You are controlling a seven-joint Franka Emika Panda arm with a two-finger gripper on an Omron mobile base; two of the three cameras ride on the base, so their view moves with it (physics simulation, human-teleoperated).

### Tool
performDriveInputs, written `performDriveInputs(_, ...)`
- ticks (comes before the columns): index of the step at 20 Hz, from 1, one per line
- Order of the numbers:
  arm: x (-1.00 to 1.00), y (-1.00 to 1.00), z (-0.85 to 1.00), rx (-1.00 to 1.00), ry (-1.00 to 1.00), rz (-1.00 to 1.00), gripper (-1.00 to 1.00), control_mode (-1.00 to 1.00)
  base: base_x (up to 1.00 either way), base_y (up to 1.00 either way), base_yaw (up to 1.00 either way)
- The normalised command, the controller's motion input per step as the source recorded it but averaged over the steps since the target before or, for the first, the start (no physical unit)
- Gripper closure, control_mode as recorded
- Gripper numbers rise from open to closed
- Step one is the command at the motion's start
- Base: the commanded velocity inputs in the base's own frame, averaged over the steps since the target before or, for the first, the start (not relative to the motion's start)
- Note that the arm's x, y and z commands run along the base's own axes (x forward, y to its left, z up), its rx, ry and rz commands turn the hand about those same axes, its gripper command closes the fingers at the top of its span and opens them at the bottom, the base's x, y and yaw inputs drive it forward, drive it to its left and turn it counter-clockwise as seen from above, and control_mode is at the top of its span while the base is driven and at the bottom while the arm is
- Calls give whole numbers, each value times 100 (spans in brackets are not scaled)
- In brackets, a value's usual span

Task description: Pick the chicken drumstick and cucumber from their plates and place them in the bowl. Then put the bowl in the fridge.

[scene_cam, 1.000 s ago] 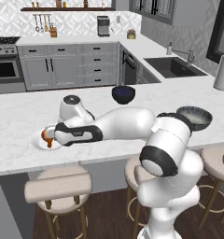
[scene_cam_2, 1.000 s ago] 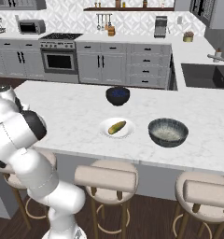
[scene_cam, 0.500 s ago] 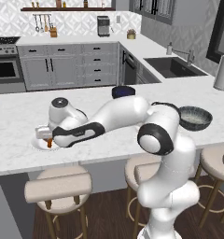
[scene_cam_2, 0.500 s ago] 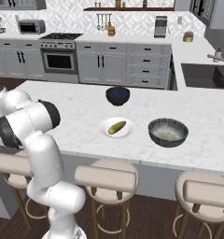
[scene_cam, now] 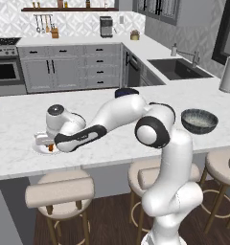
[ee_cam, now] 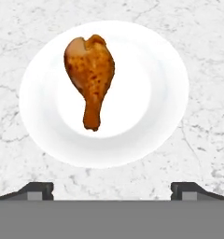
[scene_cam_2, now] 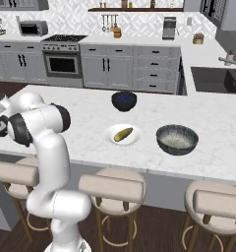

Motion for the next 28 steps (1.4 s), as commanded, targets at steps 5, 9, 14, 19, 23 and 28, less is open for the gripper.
performDriveInputs(5,41,21,-12,0,3,0,-100,-100,0,0,0)
performDriveInputs(9,36,38,-1,-1,8,0,-100,-100,0,0,0)
performDriveInputs(14,29,4,-20,0,3,0,-100,-100,0,0,0)
performDriveInputs(19,27,0,-50,0,0,0,-100,-100,0,0,0)
performDriveInputs(23,5,-12,-44,0,0,0,-100,-100,0,0,0)
performDriveInputs(28,14,-2,-46,0,0,0,-100,-100,0,0,0)
